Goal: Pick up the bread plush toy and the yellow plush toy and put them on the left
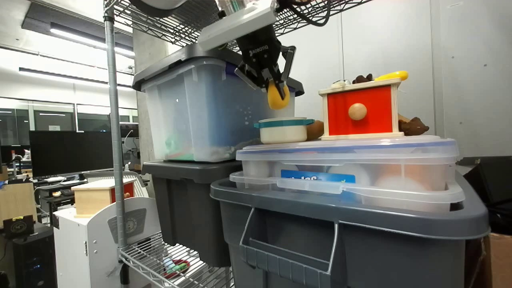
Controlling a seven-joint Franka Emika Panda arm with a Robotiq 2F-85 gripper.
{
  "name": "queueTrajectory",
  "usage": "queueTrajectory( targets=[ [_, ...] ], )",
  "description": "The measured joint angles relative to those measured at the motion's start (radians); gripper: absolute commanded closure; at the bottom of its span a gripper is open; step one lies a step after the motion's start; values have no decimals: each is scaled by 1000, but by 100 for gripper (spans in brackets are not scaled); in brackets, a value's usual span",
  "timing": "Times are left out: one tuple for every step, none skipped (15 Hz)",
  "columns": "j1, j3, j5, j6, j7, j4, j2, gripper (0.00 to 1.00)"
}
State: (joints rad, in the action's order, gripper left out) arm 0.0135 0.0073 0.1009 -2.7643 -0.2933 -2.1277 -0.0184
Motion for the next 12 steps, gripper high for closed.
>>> queueTrajectory(
  targets=[
    [-1,0,0,0,0,6,9,95],
    [-1,0,0,0,0,13,18,95],
    [-2,0,0,0,0,19,26,95],
    [-2,0,0,0,0,26,34,95],
    [-2,0,0,0,0,33,41,95],
    [-2,0,0,0,1,40,48,95],
    [-2,0,0,0,1,47,55,95],
    [-2,0,0,0,1,55,62,95],
    [-2,0,0,0,2,63,67,95],
    [-2,0,0,0,3,70,73,95],
    [-2,0,0,0,4,77,78,95],
    [-2,0,0,0,5,83,83,95]
  ],
)
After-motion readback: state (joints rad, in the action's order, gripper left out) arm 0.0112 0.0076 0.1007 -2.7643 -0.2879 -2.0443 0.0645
